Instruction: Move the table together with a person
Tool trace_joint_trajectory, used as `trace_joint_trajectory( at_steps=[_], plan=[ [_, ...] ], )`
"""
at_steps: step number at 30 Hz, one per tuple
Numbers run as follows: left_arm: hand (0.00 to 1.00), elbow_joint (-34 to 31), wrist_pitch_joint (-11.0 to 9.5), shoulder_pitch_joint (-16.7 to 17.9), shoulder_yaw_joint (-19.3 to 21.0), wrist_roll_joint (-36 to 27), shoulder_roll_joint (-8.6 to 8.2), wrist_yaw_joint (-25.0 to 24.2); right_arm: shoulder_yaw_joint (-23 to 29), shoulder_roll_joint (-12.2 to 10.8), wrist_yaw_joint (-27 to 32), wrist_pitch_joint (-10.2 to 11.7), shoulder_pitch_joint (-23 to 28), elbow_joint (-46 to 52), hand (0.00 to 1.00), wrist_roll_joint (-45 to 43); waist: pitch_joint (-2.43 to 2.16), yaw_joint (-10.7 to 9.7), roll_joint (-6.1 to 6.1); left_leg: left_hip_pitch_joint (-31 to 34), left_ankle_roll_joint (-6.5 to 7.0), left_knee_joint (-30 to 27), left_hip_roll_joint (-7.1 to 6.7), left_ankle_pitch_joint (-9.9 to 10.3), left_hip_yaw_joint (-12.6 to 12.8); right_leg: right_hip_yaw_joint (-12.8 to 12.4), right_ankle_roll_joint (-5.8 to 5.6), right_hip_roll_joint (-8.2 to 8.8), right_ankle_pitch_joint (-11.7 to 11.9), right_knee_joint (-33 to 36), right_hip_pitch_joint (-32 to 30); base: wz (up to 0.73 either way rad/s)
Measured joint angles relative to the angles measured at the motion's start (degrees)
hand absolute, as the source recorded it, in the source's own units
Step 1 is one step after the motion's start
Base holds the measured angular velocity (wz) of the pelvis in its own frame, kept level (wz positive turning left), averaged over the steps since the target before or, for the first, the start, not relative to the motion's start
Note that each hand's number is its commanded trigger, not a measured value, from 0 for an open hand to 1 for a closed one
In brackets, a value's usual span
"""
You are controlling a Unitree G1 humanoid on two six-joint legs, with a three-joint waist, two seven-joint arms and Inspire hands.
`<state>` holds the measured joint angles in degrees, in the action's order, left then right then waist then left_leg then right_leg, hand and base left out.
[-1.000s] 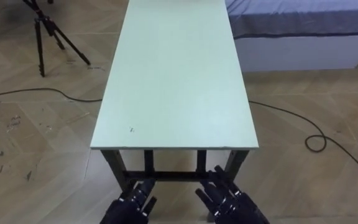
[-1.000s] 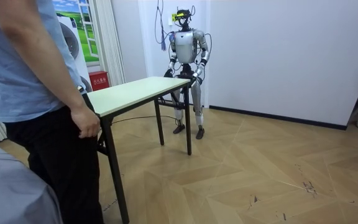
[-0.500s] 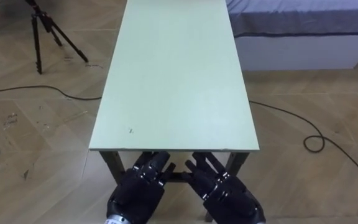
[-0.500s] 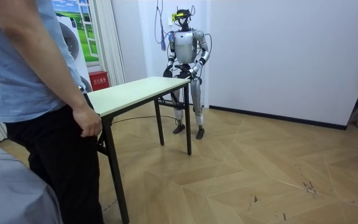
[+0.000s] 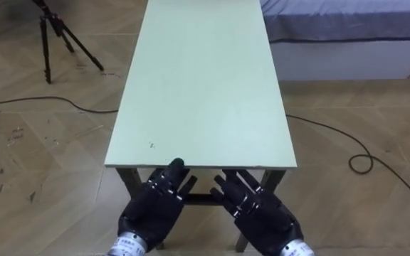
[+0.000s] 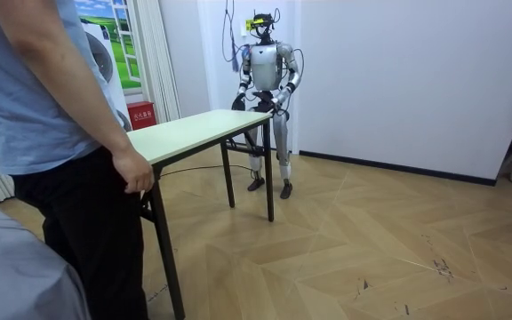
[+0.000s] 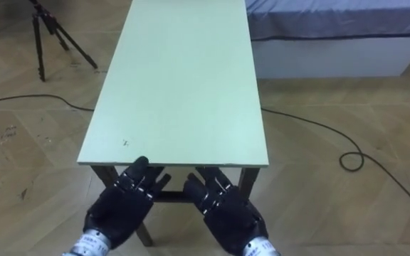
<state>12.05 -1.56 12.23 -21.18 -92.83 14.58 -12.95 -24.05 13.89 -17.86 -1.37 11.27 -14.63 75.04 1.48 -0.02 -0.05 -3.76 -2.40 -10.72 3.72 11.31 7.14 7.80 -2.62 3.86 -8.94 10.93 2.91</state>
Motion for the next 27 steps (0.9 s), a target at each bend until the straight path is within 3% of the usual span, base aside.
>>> trace_joint_trajectory(
  at_steps=[3, 9, 19, 23, 27],
  plan=[
    [0.00, 0.4, 0.3, -0.2, 3.2, -0.1, -0.67, 1.7, 0.2, -0.4, 3.4, -1.1, 0.0, 2.1, 0.00, 4.0, 0.01, 0.3, 0.23, 0.1, 0.00, 0.0, 0.01, 0.0, 0.0, 0.0, 0.03, -0.01, 0.0, 0.1, 0.0, 0.00],
    [0.00, 1.0, 0.3, -0.5, 5.7, 0.0, -2.59, 4.0, 1.0, -0.5, 7.0, -1.3, -0.5, 2.4, 0.00, 10.1, -0.03, 0.5, 1.04, 0.0, 0.01, -0.2, 0.01, 0.0, -0.3, 0.2, 0.03, 0.00, 0.0, 0.7, 0.0, 0.00],
    [0.00, 1.1, 0.4, -0.9, 6.5, 0.1, -3.42, 5.3, 2.0, -0.7, 9.4, -1.3, -1.2, 2.4, 0.00, 12.9, -0.02, 0.5, 1.44, 0.0, 0.01, -0.5, 0.00, 0.0, -0.8, 0.4, 0.03, 0.00, 0.0, 1.0, 0.0, 0.00],
    [0.00, 1.4, 1.5, -1.2, 7.7, 0.0, -4.03, 5.5, 2.5, -0.8, 9.6, -1.4, -1.2, 2.5, 0.00, 13.7, -0.02, 0.5, 1.42, 0.0, 0.01, -0.6, 0.00, 0.0, -0.9, 0.4, 0.03, 0.00, 0.0, 1.0, -0.1, 0.00],
    [0.00, 1.8, 2.6, -1.5, 9.3, 0.0, -5.30, 6.1, 6.0, -3.3, 12.7, -1.8, -1.2, 2.6, 0.00, 16.0, -0.03, 0.6, 1.40, 0.0, 0.01, -0.5, 0.00, 0.0, -0.8, 0.3, 0.04, -0.01, 0.0, 0.9, -0.2, 0.00]
  ],
)
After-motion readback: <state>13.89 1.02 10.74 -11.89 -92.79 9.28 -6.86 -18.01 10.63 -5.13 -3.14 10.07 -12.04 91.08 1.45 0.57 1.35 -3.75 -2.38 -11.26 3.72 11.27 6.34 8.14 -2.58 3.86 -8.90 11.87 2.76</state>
